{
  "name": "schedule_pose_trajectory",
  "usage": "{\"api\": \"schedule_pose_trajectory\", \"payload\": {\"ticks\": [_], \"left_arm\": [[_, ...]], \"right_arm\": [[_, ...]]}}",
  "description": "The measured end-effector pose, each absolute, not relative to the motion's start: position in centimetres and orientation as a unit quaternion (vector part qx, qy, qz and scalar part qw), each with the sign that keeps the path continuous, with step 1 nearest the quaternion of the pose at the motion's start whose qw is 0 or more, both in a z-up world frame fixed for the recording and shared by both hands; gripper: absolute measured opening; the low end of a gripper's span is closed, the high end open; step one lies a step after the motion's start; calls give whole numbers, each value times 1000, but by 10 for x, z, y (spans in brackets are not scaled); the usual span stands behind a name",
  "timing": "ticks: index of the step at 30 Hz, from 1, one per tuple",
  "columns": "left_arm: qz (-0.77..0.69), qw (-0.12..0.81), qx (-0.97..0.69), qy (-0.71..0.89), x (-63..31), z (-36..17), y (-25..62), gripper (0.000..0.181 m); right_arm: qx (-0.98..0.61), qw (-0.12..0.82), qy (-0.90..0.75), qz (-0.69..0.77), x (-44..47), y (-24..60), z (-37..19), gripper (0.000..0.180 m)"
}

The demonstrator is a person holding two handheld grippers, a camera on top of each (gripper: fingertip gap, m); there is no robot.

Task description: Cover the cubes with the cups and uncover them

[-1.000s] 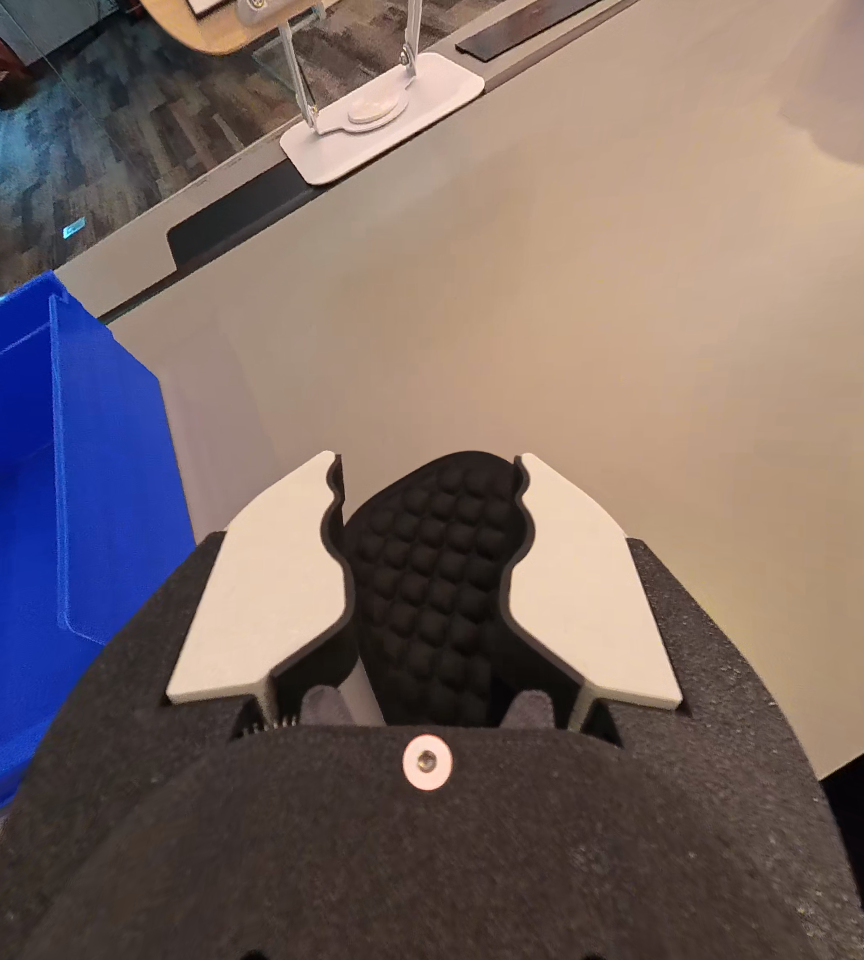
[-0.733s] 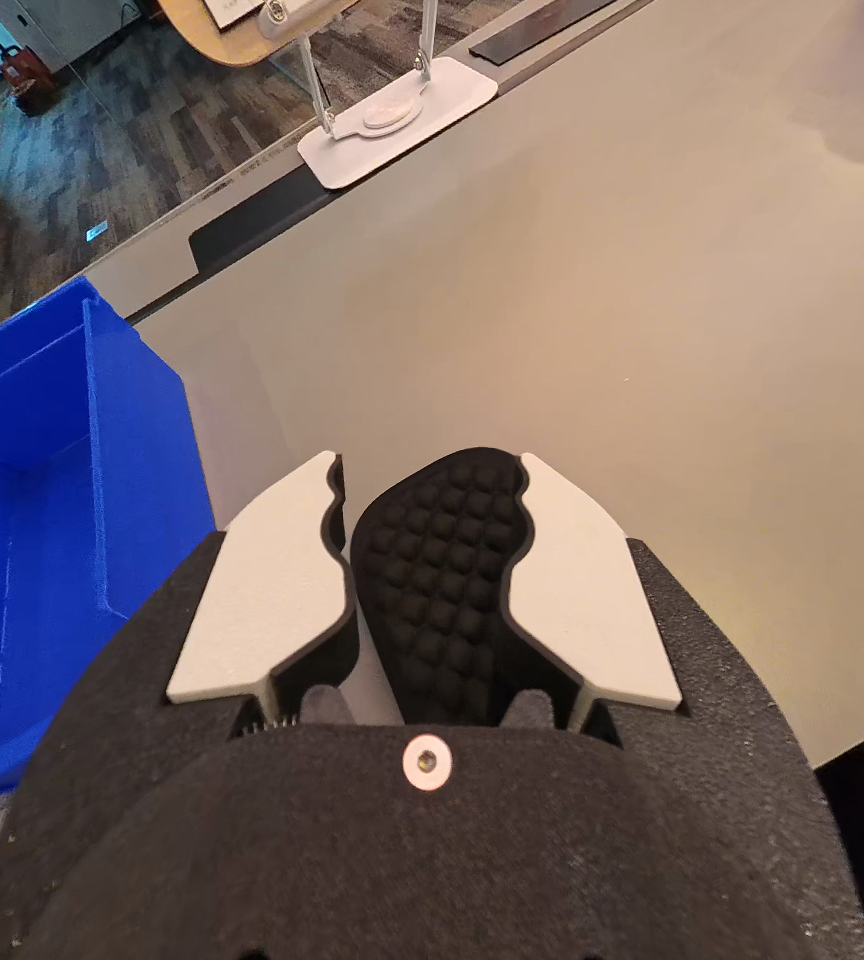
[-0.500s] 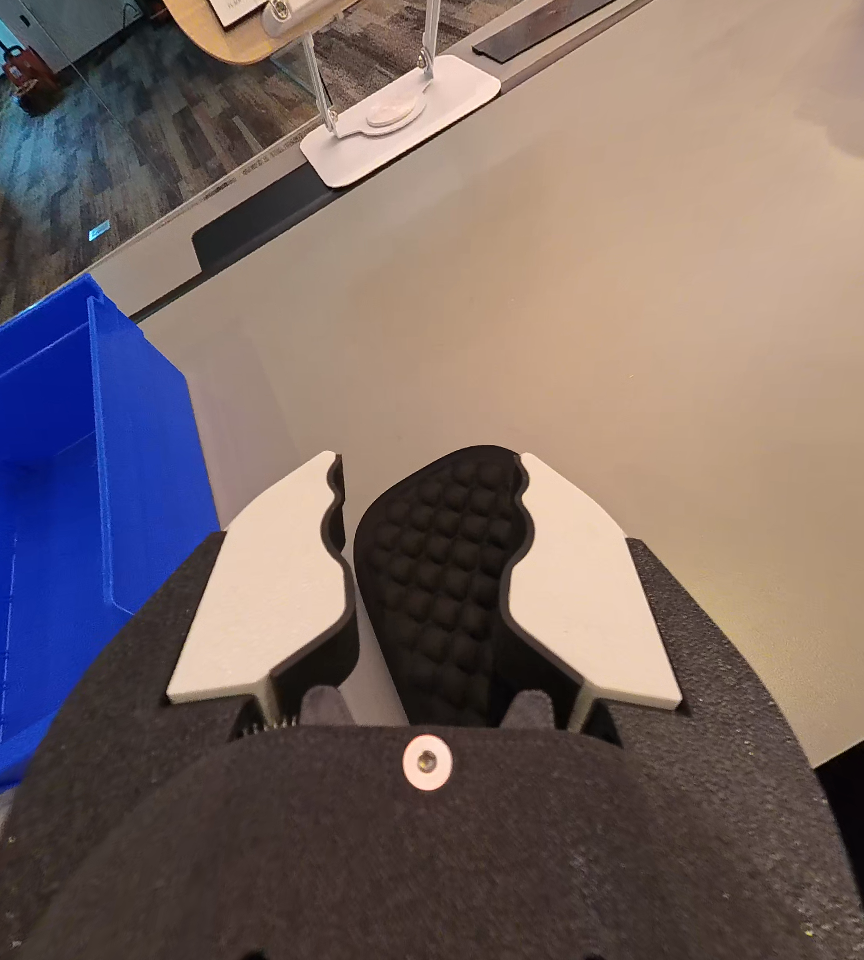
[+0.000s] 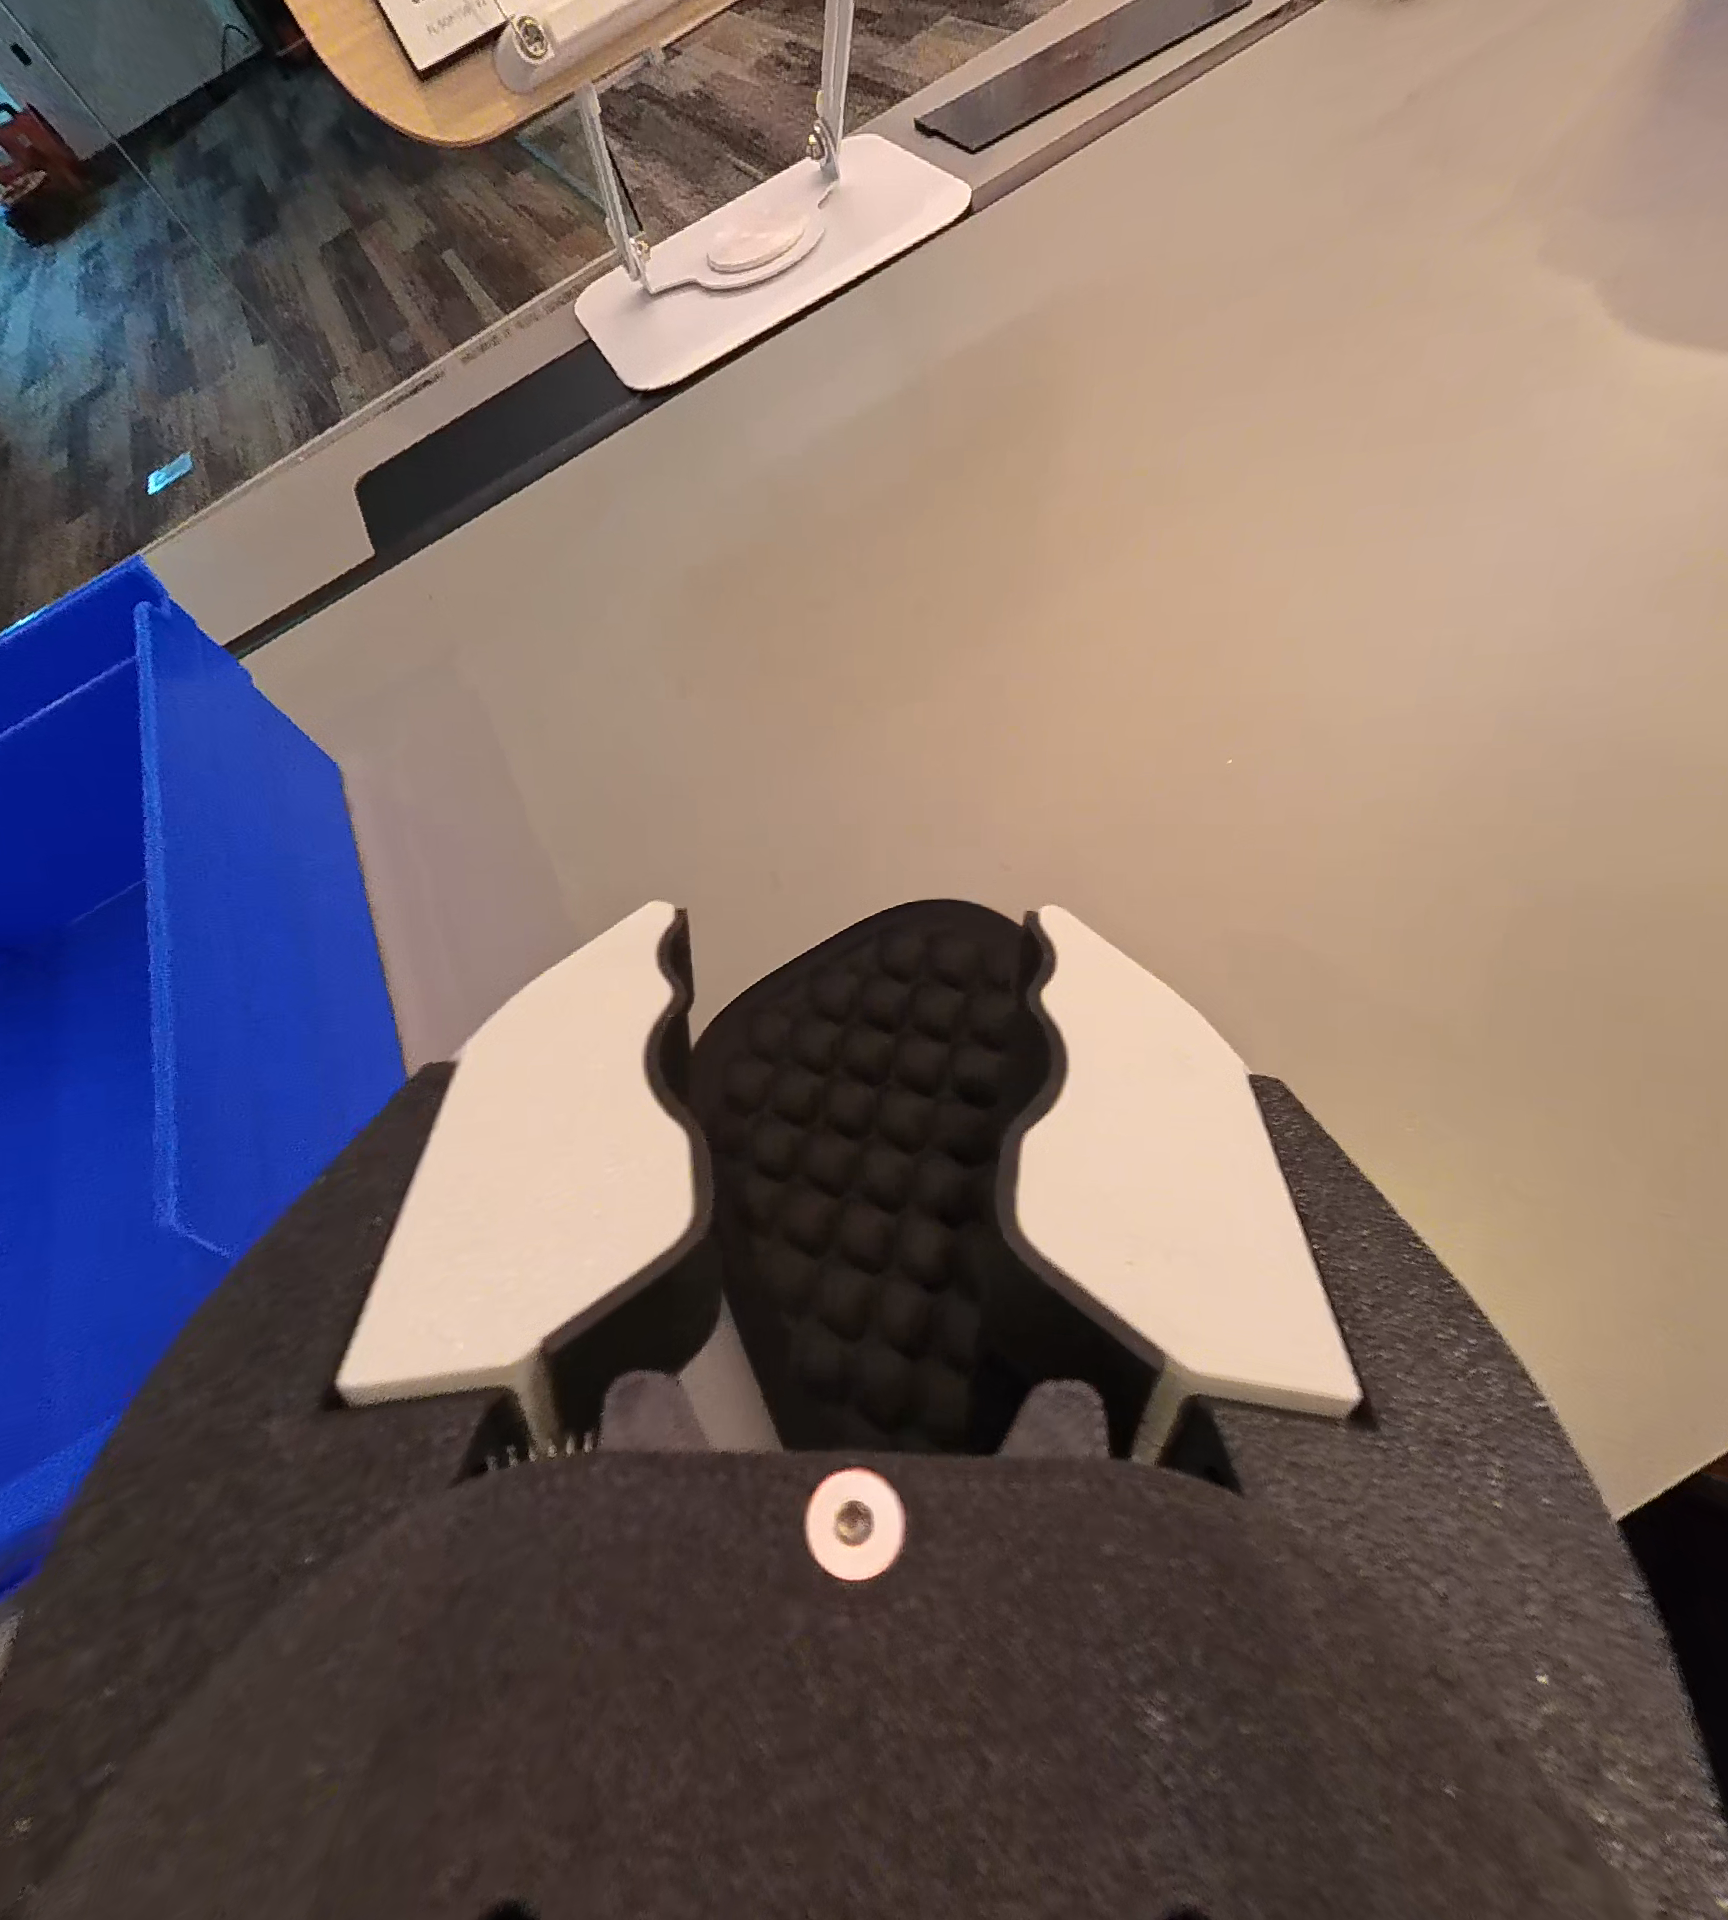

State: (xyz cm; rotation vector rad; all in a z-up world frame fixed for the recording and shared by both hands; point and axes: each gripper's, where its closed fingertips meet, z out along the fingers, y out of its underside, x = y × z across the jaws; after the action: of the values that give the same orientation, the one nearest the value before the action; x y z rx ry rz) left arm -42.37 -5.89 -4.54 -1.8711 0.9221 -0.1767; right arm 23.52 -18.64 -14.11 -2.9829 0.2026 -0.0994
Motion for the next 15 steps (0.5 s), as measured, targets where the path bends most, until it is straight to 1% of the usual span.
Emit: {"api": "schedule_pose_trajectory", "payload": {"ticks": [4, 7, 9, 13, 15], "left_arm": [[-70, 496, -774, 388, -421, -49, -60, 60], [-75, 495, -775, 386, -420, -51, -61, 60], [-73, 494, -776, 385, -421, -52, -61, 60], [-69, 494, -778, 381, -426, -51, -60, 60], [-65, 495, -779, 379, -428, -50, -59, 60]], "right_arm": [[-995, 56, 73, -26, 233, -190, -143, 45], [-995, 63, 67, -29, 231, -188, -142, 45], [-995, 73, 70, -21, 229, -188, -139, 48], [-987, 139, 71, -22, 226, -184, -113, 44], [-978, 199, 56, -35, 228, -180, -86, 35]]}}
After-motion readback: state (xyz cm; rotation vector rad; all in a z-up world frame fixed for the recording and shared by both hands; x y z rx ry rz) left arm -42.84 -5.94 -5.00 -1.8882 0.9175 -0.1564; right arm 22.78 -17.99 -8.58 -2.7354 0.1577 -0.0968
